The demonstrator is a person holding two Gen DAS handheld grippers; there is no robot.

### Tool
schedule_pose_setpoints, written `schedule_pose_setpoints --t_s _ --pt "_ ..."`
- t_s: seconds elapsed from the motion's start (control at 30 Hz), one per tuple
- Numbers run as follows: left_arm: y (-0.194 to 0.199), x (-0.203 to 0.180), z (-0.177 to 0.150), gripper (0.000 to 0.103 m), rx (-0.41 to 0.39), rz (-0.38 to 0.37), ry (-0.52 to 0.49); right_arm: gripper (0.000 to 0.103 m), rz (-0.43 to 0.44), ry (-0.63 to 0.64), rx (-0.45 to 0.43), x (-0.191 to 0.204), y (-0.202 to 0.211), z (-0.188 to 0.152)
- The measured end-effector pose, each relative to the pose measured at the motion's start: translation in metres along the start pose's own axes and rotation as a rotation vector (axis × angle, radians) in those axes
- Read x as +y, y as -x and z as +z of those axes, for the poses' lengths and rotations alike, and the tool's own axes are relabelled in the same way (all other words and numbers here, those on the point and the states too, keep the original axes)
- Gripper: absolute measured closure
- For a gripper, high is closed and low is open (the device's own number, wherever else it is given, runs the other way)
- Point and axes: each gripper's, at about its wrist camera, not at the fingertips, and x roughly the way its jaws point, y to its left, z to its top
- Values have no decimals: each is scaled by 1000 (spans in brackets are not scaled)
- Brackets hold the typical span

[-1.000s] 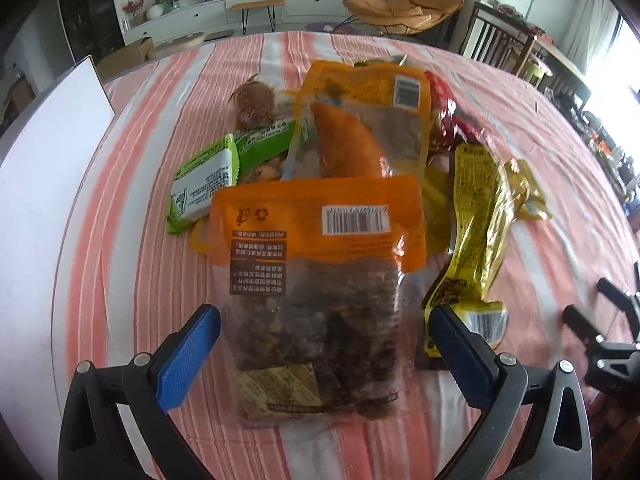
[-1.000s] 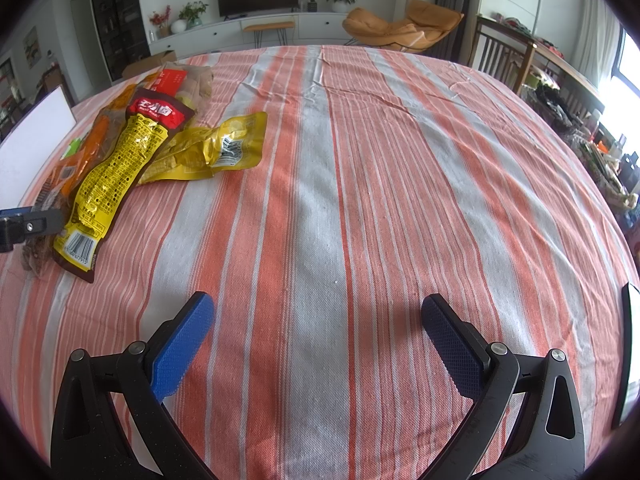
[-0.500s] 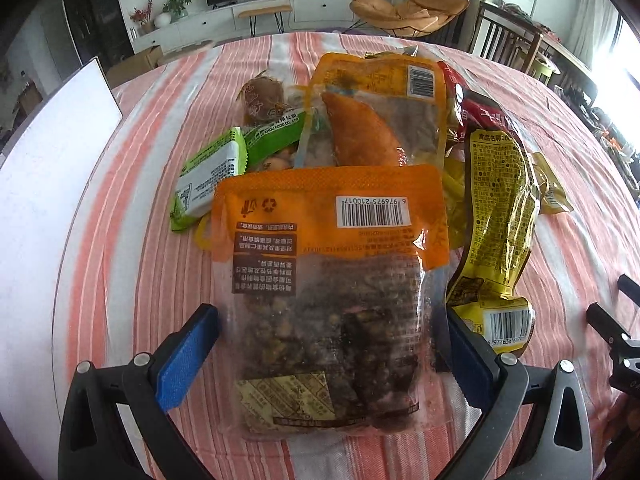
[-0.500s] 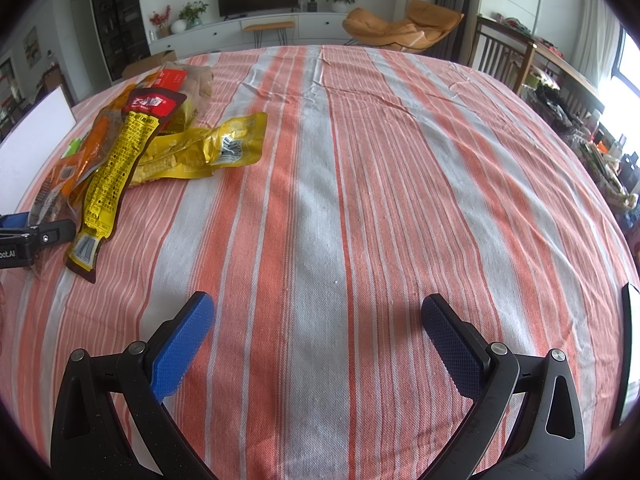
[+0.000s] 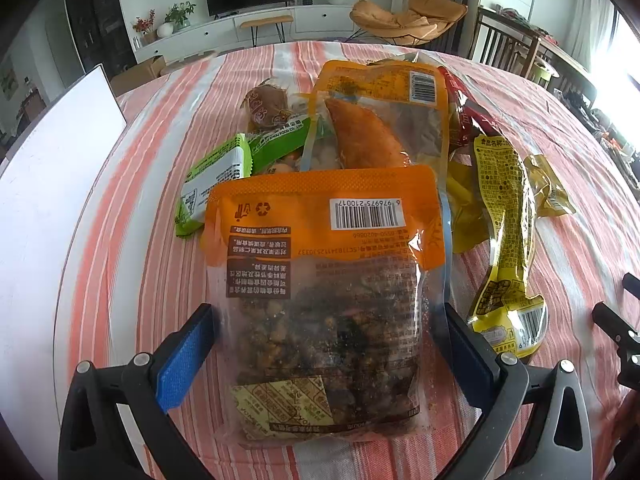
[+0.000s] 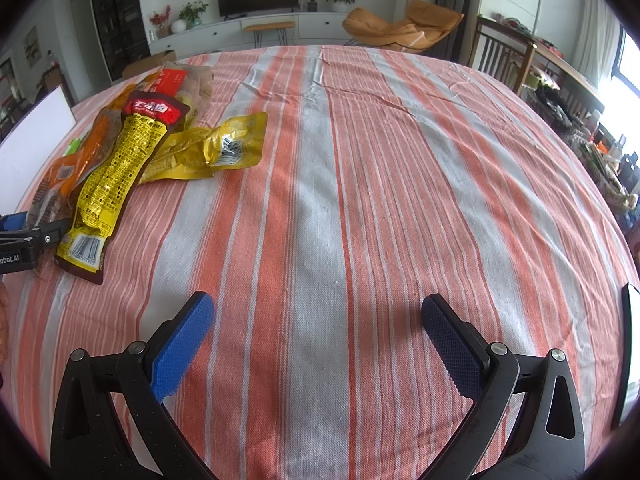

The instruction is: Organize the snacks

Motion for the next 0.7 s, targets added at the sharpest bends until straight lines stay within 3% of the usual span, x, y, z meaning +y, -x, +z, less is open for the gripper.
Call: schedule_pose_setpoints --t_s 0.6,0.7 --pt "1 2 -1 0 25 5 5 0 0 0 0 0 0 0" --pt "8 4 -10 9 8 8 3 0 0 0 0 0 0 0"
